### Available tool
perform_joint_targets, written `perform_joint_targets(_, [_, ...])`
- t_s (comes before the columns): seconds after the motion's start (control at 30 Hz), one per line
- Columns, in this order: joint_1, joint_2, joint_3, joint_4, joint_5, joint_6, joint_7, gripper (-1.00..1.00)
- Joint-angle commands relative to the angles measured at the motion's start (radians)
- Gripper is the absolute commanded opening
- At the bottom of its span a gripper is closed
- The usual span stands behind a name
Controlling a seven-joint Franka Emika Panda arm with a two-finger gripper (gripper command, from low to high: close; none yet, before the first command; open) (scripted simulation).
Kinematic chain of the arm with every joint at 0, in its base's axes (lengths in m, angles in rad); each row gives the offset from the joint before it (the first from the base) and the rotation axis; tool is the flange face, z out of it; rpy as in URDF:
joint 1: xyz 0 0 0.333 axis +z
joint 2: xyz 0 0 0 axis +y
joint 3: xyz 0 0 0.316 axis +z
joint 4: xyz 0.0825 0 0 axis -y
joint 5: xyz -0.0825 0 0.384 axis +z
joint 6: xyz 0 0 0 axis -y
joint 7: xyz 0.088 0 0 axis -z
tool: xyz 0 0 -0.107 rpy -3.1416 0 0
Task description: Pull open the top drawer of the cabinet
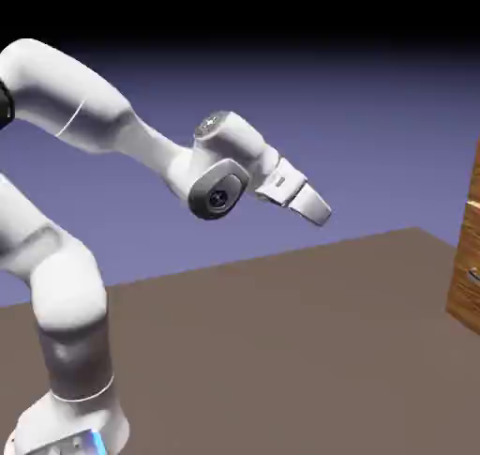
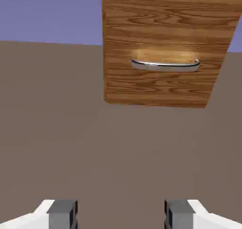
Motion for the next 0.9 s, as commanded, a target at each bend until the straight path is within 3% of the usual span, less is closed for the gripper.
perform_joint_targets(0.0, [0.001, 0.021, -0.004, 0.030, 0.044, -0.001, -0.014, 0.00])
perform_joint_targets(0.87, [0.027, 0.566, -0.095, 0.808, 1.174, -0.030, -0.379, 0.00])
